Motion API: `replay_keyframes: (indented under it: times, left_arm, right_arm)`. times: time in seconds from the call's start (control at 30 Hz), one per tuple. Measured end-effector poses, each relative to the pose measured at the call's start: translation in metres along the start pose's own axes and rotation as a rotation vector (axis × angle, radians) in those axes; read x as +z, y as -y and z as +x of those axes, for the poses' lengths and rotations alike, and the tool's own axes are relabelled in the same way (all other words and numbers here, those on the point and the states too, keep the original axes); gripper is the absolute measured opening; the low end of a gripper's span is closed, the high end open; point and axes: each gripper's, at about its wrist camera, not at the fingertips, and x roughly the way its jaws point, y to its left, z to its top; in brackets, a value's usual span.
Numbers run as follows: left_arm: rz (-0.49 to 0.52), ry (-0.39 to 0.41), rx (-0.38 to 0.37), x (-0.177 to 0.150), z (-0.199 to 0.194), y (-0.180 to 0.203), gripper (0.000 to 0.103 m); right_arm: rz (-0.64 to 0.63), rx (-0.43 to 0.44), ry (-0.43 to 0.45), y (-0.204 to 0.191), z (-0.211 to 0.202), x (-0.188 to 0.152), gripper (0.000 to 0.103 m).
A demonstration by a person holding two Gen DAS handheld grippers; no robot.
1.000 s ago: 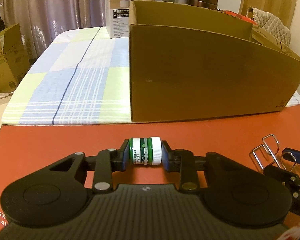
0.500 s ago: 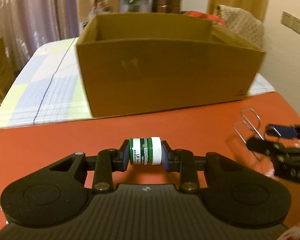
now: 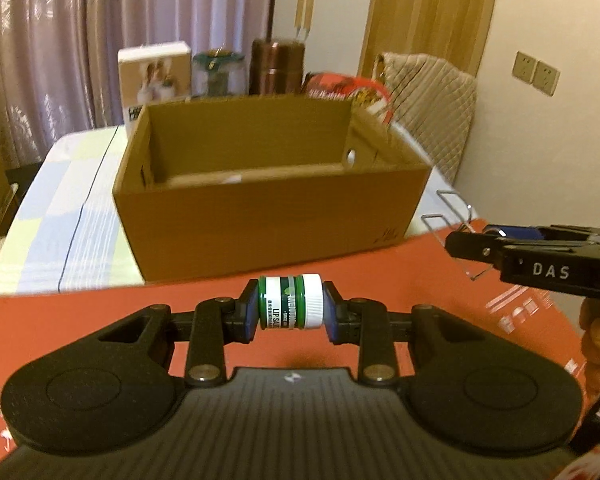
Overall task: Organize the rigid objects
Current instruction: 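Carry the lip balm tin and wire holder over the cardboard box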
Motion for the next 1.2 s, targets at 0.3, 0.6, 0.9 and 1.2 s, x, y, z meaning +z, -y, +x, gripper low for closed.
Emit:
replay_keyframes:
  times: [0.3,0.6,0.9,1.2]
  left_arm:
    - [0.029,0.016,-0.002,0.066,-0.008,0.005,0.027]
    - [0.044,0.005,0.014,0.134,0.018,-0.01,0.027]
    - [0.046,-0.059,0.059,0.16,0.073,-0.033,0.027]
    - [0.023,-0.141,0.079,0.14,0.119,-0.054,0.027]
  right_arm:
    - [-0.04,0.024,0.029,0.004,-0.013,0.061,0.051]
    - [-0.057,0.039,0.004,0.012,0.019,0.125,0.051]
    - [-0.037,0.029,-0.077,0.019,0.08,0.148,0.051]
    - [-0.021,0.029,-0.139,0.022,0.122,0.137,0.051]
